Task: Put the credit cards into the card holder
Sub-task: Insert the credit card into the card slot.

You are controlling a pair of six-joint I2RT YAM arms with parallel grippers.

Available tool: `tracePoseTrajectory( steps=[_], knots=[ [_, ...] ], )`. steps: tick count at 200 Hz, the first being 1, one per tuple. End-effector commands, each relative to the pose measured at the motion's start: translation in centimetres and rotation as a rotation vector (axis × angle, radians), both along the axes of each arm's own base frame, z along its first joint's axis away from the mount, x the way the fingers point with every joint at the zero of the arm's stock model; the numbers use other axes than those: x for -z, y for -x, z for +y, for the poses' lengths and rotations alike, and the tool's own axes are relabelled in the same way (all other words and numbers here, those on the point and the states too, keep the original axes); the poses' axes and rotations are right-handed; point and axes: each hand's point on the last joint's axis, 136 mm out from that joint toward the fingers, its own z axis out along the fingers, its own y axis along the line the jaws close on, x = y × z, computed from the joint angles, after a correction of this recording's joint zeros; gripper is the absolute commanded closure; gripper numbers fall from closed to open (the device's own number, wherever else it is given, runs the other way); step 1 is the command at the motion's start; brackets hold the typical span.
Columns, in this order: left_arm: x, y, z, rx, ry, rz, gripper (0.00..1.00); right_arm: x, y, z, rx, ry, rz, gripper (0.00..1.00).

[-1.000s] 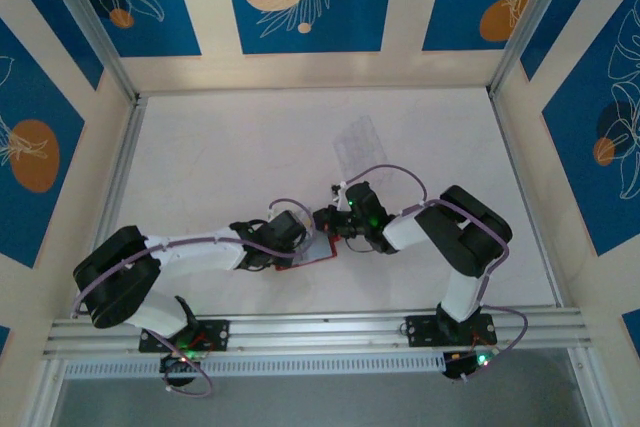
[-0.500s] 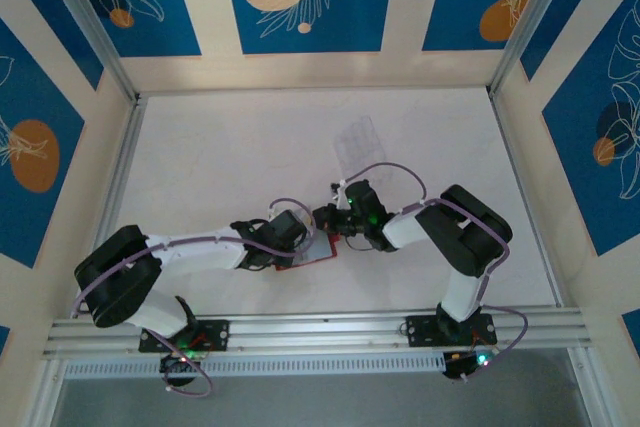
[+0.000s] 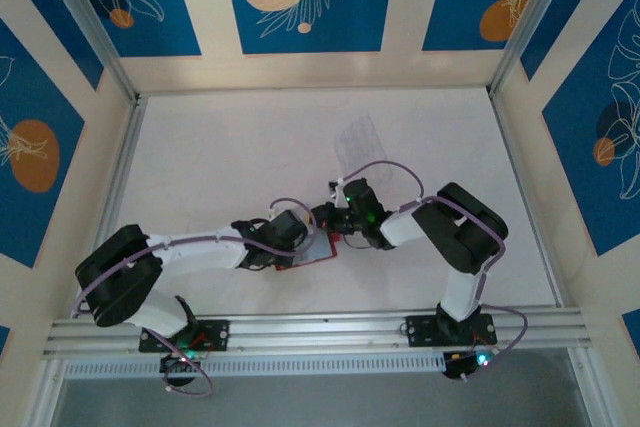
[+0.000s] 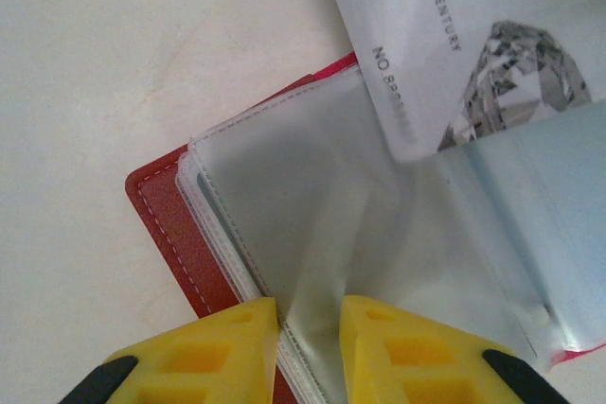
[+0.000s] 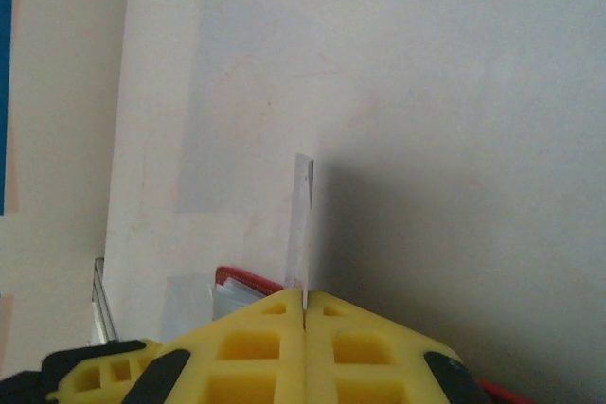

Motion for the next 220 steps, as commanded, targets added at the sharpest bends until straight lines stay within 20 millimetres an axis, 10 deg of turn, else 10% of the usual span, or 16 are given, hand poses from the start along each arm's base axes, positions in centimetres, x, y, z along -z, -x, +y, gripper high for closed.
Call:
tracePoseTrajectory(
  steps=[1,220],
  knots=[
    [2.7,2.5,2.1,0.012,-0.095,0.130,0.76,1.2,2.0,-0.6,-0.009,0.032,0.036,1.00],
    [2.8,2.4,2.1,0.010,-0.085,0.123,0.76,3.7,7.5,-1.9,-0.053,0.098,0.168,1.00]
  ],
)
